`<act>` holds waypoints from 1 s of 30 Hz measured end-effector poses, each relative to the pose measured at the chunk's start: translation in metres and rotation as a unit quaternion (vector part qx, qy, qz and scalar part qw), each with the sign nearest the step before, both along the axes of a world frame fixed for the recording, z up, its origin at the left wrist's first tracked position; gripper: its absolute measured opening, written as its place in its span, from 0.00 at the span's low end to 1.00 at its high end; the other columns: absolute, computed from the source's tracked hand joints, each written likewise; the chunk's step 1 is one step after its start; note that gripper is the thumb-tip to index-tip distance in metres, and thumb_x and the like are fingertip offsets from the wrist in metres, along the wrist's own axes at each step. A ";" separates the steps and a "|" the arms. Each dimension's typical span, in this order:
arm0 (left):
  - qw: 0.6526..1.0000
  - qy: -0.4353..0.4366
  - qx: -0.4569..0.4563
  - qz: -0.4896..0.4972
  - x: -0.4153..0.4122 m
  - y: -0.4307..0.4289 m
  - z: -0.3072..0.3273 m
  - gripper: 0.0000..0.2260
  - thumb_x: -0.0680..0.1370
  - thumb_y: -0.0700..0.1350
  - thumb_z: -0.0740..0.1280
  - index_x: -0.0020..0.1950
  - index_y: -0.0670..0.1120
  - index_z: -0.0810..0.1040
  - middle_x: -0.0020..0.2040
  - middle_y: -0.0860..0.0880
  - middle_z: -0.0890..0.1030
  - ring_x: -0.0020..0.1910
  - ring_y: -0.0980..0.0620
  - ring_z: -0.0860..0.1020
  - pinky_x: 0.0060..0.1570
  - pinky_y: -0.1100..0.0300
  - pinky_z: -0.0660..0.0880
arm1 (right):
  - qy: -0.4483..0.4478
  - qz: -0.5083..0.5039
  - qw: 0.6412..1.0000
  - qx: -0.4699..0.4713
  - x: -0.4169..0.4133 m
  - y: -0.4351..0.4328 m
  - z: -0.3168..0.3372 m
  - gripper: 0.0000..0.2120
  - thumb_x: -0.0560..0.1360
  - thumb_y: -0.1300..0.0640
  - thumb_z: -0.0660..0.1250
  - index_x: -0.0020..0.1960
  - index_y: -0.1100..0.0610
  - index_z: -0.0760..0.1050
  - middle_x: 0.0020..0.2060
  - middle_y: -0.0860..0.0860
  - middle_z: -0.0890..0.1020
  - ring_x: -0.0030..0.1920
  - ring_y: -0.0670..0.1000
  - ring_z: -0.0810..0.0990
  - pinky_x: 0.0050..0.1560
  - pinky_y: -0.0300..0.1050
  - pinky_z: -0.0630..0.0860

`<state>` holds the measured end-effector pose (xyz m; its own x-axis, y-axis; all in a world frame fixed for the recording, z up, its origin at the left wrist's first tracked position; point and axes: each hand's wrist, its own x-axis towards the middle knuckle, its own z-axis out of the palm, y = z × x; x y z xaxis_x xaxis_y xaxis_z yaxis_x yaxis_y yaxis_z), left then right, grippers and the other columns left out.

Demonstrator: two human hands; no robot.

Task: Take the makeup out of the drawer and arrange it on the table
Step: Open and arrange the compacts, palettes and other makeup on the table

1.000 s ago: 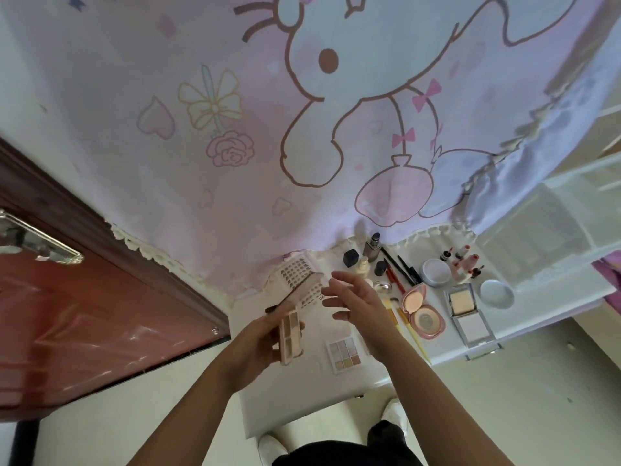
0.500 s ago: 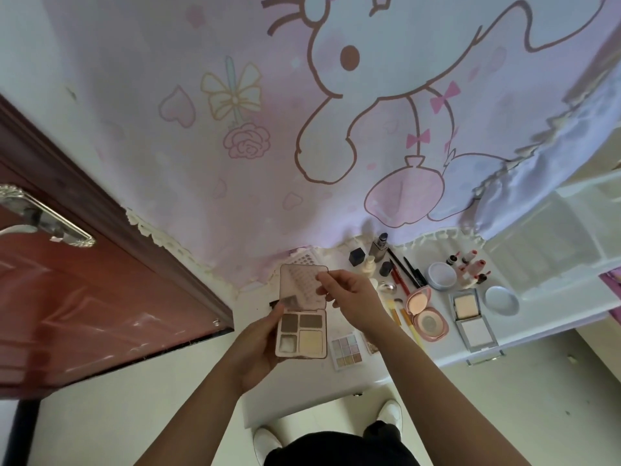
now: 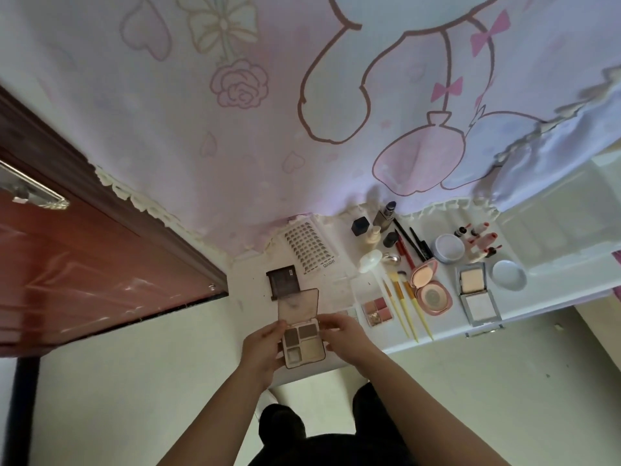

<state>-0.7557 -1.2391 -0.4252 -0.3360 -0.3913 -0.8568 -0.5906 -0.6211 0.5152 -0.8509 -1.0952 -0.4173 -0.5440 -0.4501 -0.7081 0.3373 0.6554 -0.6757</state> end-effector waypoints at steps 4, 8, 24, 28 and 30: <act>0.997 -0.050 -0.057 -0.023 -0.006 0.008 -0.031 0.06 0.80 0.43 0.66 0.51 0.43 0.83 0.48 0.43 0.84 0.45 0.44 0.82 0.45 0.50 0.81 | -0.011 0.000 1.000 0.008 0.005 -0.003 -0.010 0.14 0.78 0.66 0.62 0.58 0.53 0.79 0.50 0.49 0.82 0.55 0.52 0.80 0.60 0.47 0.77; 0.981 -0.061 -0.156 -0.100 -0.013 0.009 -0.044 0.11 0.80 0.43 0.64 0.43 0.51 0.84 0.47 0.47 0.85 0.46 0.49 0.82 0.52 0.53 0.79 | -0.005 -0.001 1.000 0.021 0.003 -0.005 -0.020 0.18 0.77 0.69 0.60 0.65 0.61 0.74 0.51 0.50 0.81 0.55 0.52 0.78 0.61 0.49 0.74; 0.954 -0.027 -0.226 -0.193 -0.014 -0.001 -0.044 0.13 0.81 0.40 0.61 0.61 0.49 0.81 0.57 0.48 0.83 0.56 0.48 0.80 0.60 0.51 0.76 | 0.094 -0.045 0.994 0.045 0.007 -0.014 -0.031 0.24 0.74 0.67 0.57 0.65 0.52 0.77 0.56 0.47 0.83 0.57 0.49 0.79 0.60 0.46 0.75; 0.855 -0.053 -0.399 -0.328 -0.020 -0.030 -0.052 0.25 0.77 0.36 0.64 0.74 0.44 0.65 0.68 0.44 0.69 0.64 0.43 0.73 0.59 0.49 0.73 | 0.126 -0.017 0.990 0.065 0.014 -0.016 -0.034 0.24 0.77 0.65 0.56 0.71 0.54 0.73 0.61 0.49 0.81 0.62 0.51 0.77 0.63 0.48 0.74; 0.805 -0.054 -0.432 -0.403 -0.030 -0.047 -0.055 0.32 0.76 0.37 0.66 0.78 0.46 0.58 0.77 0.45 0.57 0.70 0.42 0.65 0.62 0.46 0.72 | 0.131 -0.011 0.989 0.070 0.015 -0.015 -0.037 0.24 0.78 0.65 0.57 0.72 0.54 0.71 0.63 0.49 0.80 0.63 0.51 0.76 0.66 0.49 0.73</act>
<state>-0.7857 -1.2861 -0.4801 -0.7201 -0.5492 -0.4241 -0.6934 0.5483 0.4674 -0.8363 -1.1105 -0.4544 -0.7262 -0.3429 -0.5959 0.1781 0.7433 -0.6448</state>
